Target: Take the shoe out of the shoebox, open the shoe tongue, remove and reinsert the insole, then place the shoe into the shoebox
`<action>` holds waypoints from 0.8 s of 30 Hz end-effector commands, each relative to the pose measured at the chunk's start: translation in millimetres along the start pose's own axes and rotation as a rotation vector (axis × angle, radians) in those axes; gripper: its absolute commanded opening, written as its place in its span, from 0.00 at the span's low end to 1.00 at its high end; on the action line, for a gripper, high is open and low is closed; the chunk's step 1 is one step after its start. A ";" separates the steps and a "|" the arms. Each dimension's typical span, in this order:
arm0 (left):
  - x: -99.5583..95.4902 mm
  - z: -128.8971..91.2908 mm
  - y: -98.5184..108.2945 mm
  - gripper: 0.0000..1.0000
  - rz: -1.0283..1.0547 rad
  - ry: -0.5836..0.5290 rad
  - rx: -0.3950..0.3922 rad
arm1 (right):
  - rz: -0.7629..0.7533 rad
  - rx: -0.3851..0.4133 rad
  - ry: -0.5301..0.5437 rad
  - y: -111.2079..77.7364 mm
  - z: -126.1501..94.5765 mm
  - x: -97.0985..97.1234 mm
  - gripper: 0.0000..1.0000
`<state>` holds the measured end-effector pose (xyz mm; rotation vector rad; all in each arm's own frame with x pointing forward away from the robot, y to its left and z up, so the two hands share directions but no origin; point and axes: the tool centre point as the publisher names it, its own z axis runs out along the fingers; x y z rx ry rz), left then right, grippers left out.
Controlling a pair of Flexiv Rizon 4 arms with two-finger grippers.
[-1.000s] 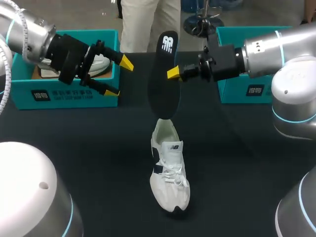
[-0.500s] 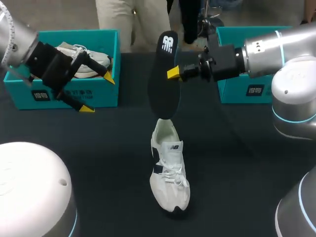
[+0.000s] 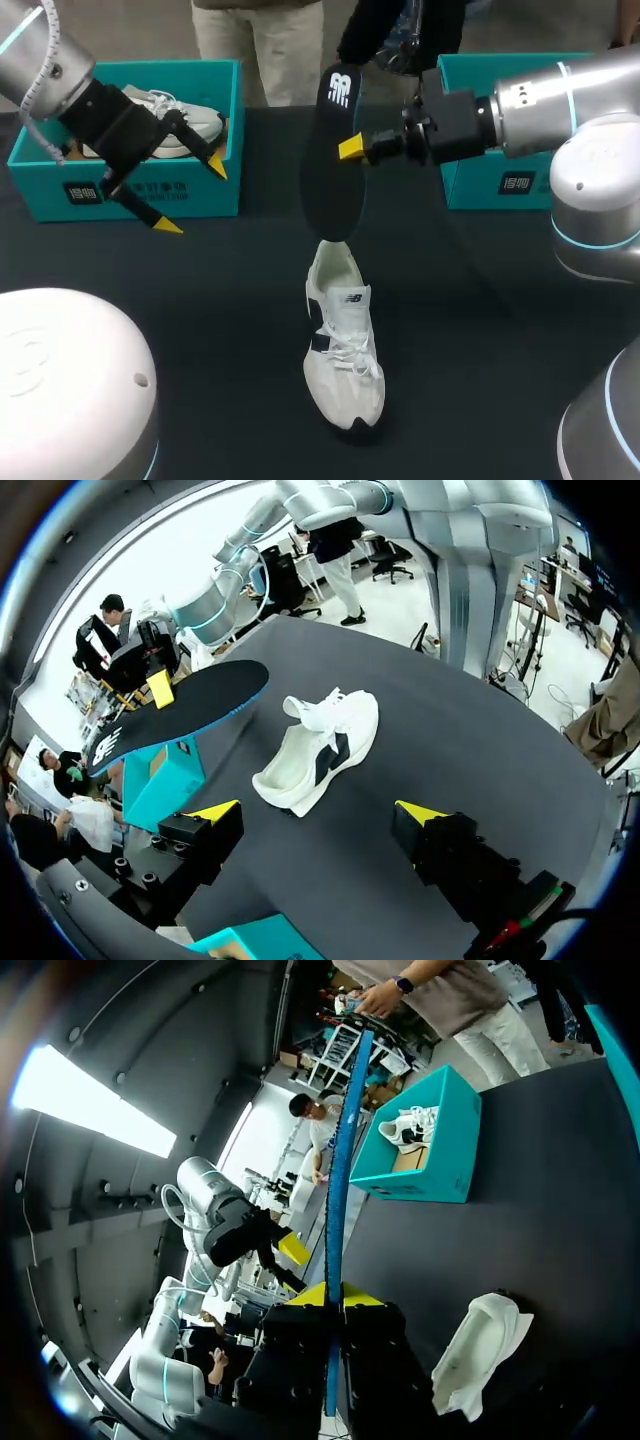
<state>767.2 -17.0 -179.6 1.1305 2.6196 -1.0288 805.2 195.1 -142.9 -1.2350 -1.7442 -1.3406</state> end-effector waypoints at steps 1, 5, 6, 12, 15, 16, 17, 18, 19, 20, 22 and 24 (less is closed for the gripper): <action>-5.1 -0.1 2.8 1.00 -0.001 0.047 0.002 | 0.001 0.000 -0.004 -0.4 1.3 0.5 0.00; -5.1 -0.1 2.8 1.00 -0.001 0.047 0.002 | 0.001 0.000 -0.004 -0.4 1.3 0.5 0.00; -5.1 -0.1 2.8 1.00 -0.001 0.047 0.002 | 0.001 0.000 -0.004 -0.4 1.3 0.5 0.00; -5.1 -0.1 2.8 1.00 -0.001 0.047 0.002 | 0.001 0.000 -0.004 -0.4 1.3 0.5 0.00; -5.1 -0.1 2.8 1.00 -0.001 0.047 0.002 | 0.001 0.000 -0.004 -0.4 1.3 0.5 0.00; -5.1 -0.1 2.8 1.00 -0.001 0.047 0.002 | 0.001 0.000 -0.004 -0.4 1.3 0.5 0.00; -5.1 -0.1 2.8 1.00 -0.001 0.047 0.002 | 0.001 0.000 -0.004 -0.4 1.3 0.5 0.00; -5.1 -0.1 2.8 1.00 -0.001 0.047 0.002 | 0.001 0.000 -0.004 -0.4 1.3 0.5 0.00; -4.2 1.1 3.6 1.00 -0.010 0.049 -0.007 | 0.001 0.000 -0.004 -0.4 1.3 0.5 0.00; -3.9 1.8 4.6 1.00 -0.026 0.054 -0.014 | 0.001 0.000 -0.004 -0.4 1.3 0.5 0.00; -2.8 3.4 7.0 1.00 -0.059 0.059 -0.051 | 0.001 0.000 -0.004 -0.4 1.3 0.5 0.00; 0.2 4.4 10.3 1.00 -0.103 0.069 -0.089 | 0.001 0.000 -0.004 -0.4 1.3 0.5 0.00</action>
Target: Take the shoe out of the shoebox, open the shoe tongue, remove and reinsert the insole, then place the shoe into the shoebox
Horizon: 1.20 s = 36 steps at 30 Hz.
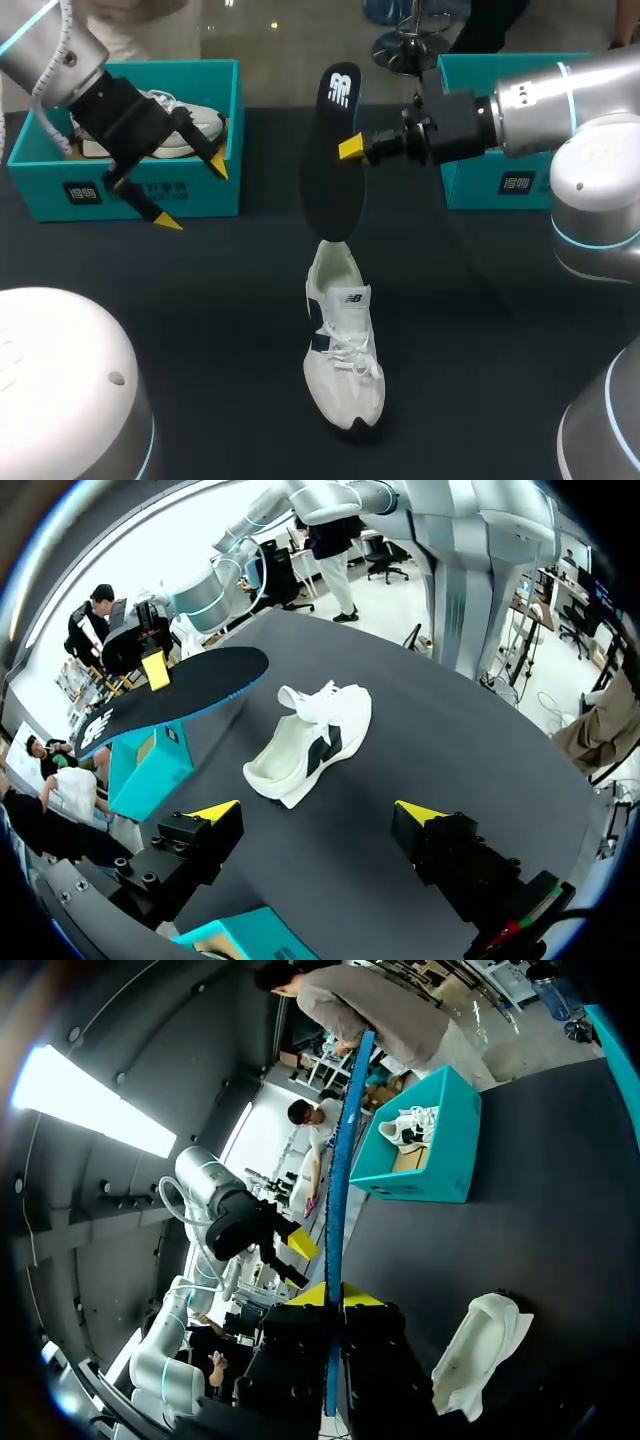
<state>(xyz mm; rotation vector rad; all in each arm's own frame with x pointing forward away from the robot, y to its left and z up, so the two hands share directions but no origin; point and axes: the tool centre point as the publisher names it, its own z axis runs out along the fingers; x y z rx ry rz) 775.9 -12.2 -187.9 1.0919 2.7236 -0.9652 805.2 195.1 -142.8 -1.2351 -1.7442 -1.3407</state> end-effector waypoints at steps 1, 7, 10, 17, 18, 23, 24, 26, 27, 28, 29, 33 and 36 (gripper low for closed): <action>2.1 2.6 -1.3 1.00 -0.052 0.014 -0.064 | 0.001 0.000 -0.004 -0.4 1.4 0.5 0.00; 18.9 2.7 17.4 1.00 -0.184 0.039 -0.152 | 0.001 0.000 -0.004 -0.4 1.4 0.5 0.00; 29.1 3.2 30.3 1.00 -0.232 0.055 -0.163 | 0.001 0.000 -0.004 -0.4 1.4 0.5 0.00; 46.8 9.5 54.0 1.00 -0.321 0.080 -0.185 | 0.001 0.000 -0.004 -0.4 1.4 0.5 0.00; 48.4 10.5 57.1 1.00 -0.337 0.079 -0.199 | 0.001 0.000 -0.004 -0.4 1.4 0.5 0.00; 56.5 8.8 71.5 1.00 -0.427 0.082 -0.224 | 0.001 0.000 -0.004 -0.4 1.4 0.5 0.00; 58.4 7.3 74.5 1.00 -0.435 0.083 -0.217 | 0.001 0.000 -0.004 -0.4 1.4 0.5 0.00; 61.7 5.0 80.1 1.00 -0.458 0.081 -0.223 | 0.001 0.000 -0.004 -0.4 1.4 0.5 0.00; 63.1 4.3 82.2 1.00 -0.460 0.081 -0.212 | 0.001 0.000 -0.004 -0.4 1.4 0.5 0.00; 64.0 3.7 83.6 1.00 -0.466 0.082 -0.211 | 0.001 0.000 -0.004 -0.4 1.4 0.5 0.00; 64.4 4.2 84.8 1.00 -0.476 0.081 -0.233 | 0.001 0.000 -0.004 -0.4 1.4 0.5 0.00; 63.6 8.5 86.0 1.00 -0.488 0.111 -0.241 | 0.001 0.000 -0.004 -0.4 1.4 0.5 0.00; 63.6 8.5 86.0 1.00 -0.488 0.111 -0.241 | 0.001 0.000 -0.004 -0.4 1.4 0.5 0.00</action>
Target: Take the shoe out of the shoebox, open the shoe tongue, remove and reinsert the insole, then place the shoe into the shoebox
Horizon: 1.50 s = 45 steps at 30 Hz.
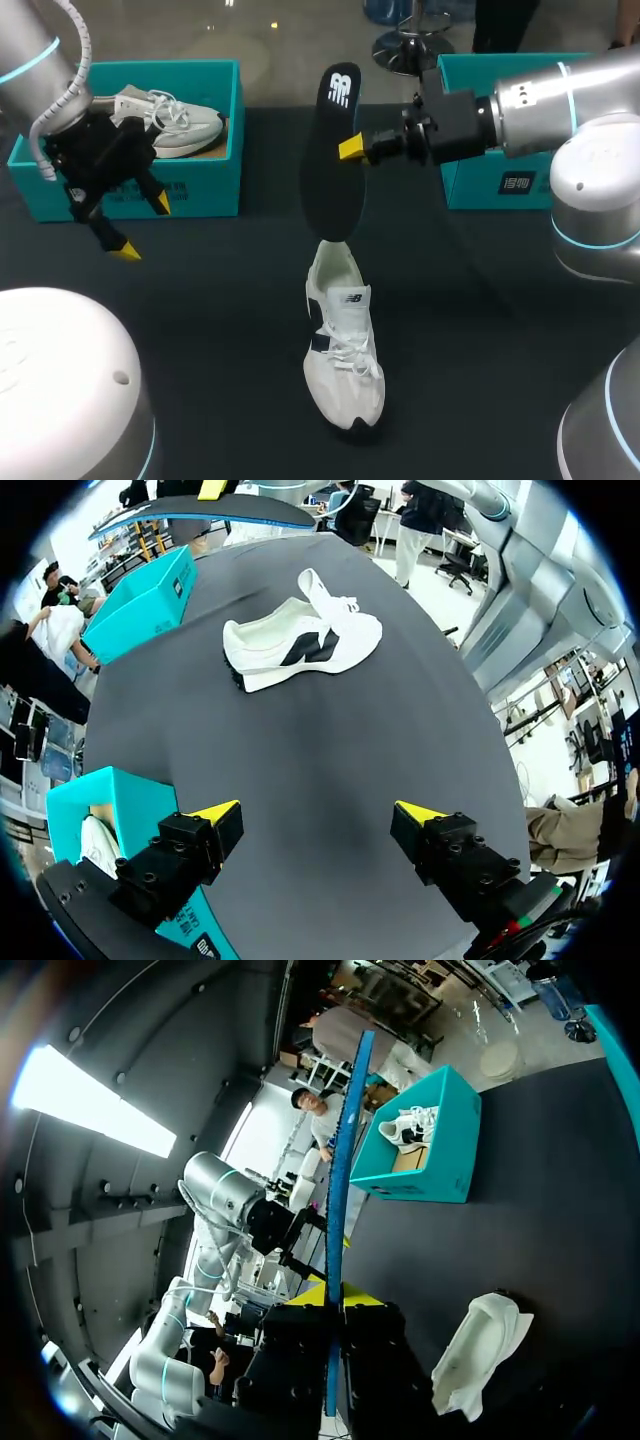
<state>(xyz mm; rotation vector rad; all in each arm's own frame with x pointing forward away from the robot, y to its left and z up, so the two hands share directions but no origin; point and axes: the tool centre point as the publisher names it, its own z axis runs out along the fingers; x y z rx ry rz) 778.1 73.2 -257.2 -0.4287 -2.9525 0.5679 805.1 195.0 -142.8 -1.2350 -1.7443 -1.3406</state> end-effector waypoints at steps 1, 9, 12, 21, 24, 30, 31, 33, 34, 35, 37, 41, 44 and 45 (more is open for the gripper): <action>-4.7 1.1 -2.5 1.00 -0.001 0.009 -0.007 | 0.001 0.000 -0.004 -0.3 1.4 0.5 0.00; -4.7 1.1 -2.5 1.00 -0.001 0.009 -0.007 | 0.001 0.001 -0.016 0.4 1.6 -3.3 0.00; -4.7 1.1 -2.5 1.00 -0.001 0.009 -0.007 | -0.006 -0.008 -0.014 3.1 1.9 -14.6 0.00; -4.7 1.1 -2.5 1.00 -0.001 0.009 -0.007 | -0.054 -0.034 -0.049 13.1 3.3 -37.7 0.00; -4.7 1.1 -2.5 1.00 -0.001 0.009 -0.007 | -0.068 -0.041 -0.074 13.8 5.6 -44.8 0.00; -4.7 1.1 -2.5 1.00 -0.001 0.009 -0.007 | -0.071 -0.062 -0.102 10.9 7.0 -63.0 0.00; -4.7 1.1 -2.5 1.00 -0.001 0.009 -0.007 | -0.068 -0.063 -0.106 10.3 7.4 -65.1 0.00; -4.7 1.1 -2.5 1.00 -0.001 0.009 -0.007 | -0.071 -0.068 -0.113 8.3 8.4 -69.7 0.00; -4.7 1.1 -2.5 1.00 -0.001 0.009 -0.007 | -0.069 -0.070 -0.117 7.1 9.0 -72.6 0.00; -4.7 1.1 -2.5 1.00 -0.001 0.009 -0.007 | -0.078 -0.073 -0.119 6.2 9.5 -74.5 0.00; -4.7 1.1 -2.5 1.00 -0.001 0.009 -0.007 | -0.079 -0.076 -0.121 3.4 10.5 -79.9 0.00; -4.7 1.1 -2.5 1.00 -0.001 0.009 -0.007 | -0.090 -0.079 -0.127 -1.8 15.2 -90.1 0.00; -4.7 1.1 -2.5 1.00 -0.001 0.009 -0.007 | -0.086 -0.095 -0.121 -6.1 17.8 -99.2 0.00; -4.7 1.1 -2.5 1.00 -0.001 0.009 -0.007 | -0.085 -0.097 -0.122 -7.3 18.5 -101.5 0.00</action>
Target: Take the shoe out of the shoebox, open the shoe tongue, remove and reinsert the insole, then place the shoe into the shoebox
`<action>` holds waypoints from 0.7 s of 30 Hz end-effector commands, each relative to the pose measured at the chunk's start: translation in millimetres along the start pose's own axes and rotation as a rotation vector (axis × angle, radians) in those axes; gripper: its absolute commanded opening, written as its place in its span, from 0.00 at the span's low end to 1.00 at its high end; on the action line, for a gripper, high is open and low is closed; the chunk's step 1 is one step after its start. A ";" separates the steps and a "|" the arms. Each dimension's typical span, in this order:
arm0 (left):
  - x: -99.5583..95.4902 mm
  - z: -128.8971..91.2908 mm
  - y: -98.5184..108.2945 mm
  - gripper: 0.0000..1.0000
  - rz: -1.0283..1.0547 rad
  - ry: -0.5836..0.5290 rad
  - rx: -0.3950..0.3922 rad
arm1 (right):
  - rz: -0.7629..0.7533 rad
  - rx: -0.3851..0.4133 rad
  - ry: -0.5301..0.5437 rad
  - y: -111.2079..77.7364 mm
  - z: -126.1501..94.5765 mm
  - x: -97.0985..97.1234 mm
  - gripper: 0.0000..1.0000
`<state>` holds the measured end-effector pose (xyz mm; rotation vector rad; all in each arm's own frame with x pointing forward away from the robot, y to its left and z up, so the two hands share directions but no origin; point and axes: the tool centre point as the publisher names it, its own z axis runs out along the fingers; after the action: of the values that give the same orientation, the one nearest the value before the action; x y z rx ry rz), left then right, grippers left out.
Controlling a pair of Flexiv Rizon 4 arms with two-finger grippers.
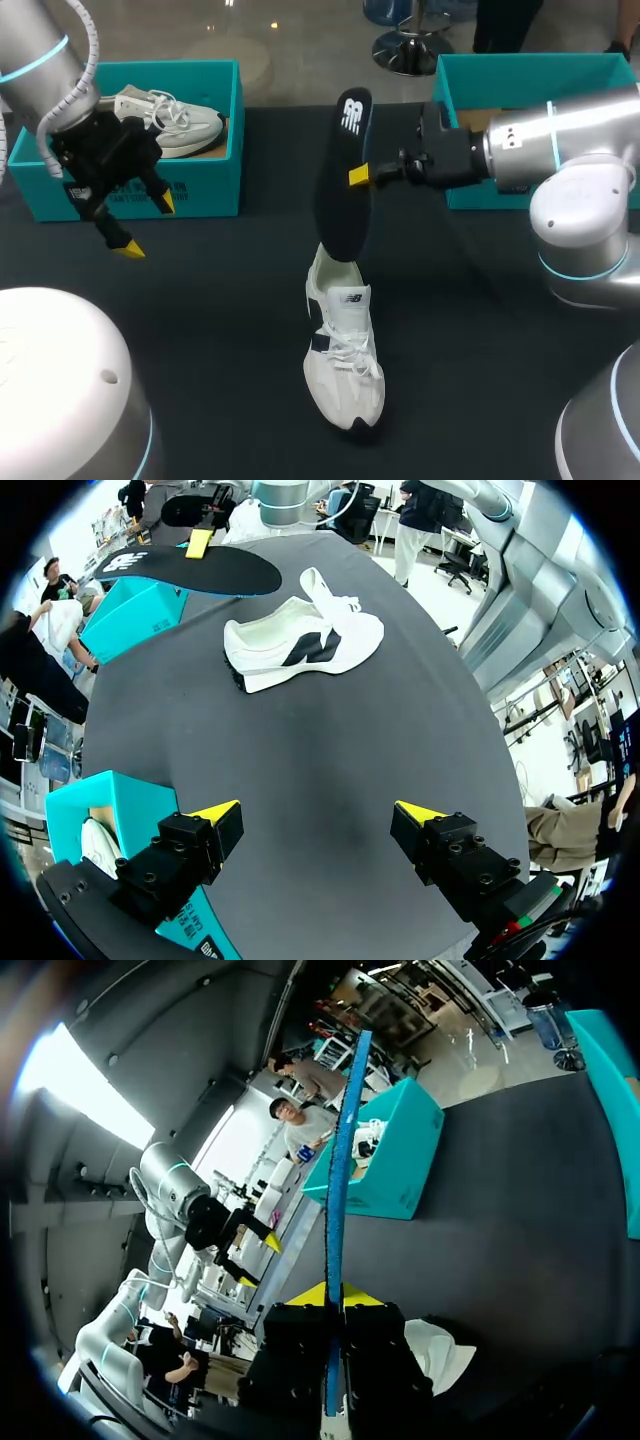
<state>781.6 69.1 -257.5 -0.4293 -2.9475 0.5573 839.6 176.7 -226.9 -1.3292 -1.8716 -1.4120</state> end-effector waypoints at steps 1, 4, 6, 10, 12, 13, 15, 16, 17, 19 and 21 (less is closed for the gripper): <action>-0.2 -0.1 0.1 1.00 0.000 0.001 -0.002 | 0.001 -0.026 0.008 -8.7 9.7 -9.6 0.00; -0.2 -0.1 0.1 1.00 0.000 0.001 -0.002 | 0.003 -0.039 0.011 -11.9 13.4 -14.5 0.00; -0.2 -0.1 0.1 1.00 0.000 0.001 -0.002 | 0.008 -0.060 0.020 -14.1 15.2 -17.1 0.00; -0.2 -0.1 0.1 1.00 0.000 0.001 -0.002 | -0.015 -0.070 0.009 -17.0 19.6 -19.1 0.00; -0.2 -0.1 0.1 1.00 0.000 0.001 -0.002 | -0.019 -0.080 0.007 -19.3 20.3 -20.4 0.00; -0.2 -0.1 0.1 1.00 0.000 0.001 -0.002 | -0.017 -0.089 0.008 -20.6 20.5 -21.3 0.00; -0.2 -0.1 0.1 1.00 0.000 0.001 -0.002 | -0.019 -0.091 0.008 -22.9 20.9 -22.4 0.00; -0.2 -0.1 0.1 1.00 0.000 0.001 -0.002 | -0.019 -0.094 0.012 -24.4 20.9 -22.9 0.00; -0.2 -0.1 0.1 1.00 0.000 0.001 -0.002 | -0.019 -0.095 0.012 -26.3 20.9 -23.7 0.00; -0.2 -0.1 0.1 1.00 0.000 0.001 -0.002 | -0.019 -0.102 0.024 -30.0 20.6 -26.1 0.00; -0.2 -0.1 0.1 1.00 0.000 0.001 -0.002 | -0.018 -0.099 0.026 -33.3 20.1 -28.2 0.00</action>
<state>781.6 69.1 -257.2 -0.4295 -2.9475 0.5575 831.4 184.5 -267.3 -1.3386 -1.8351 -1.5207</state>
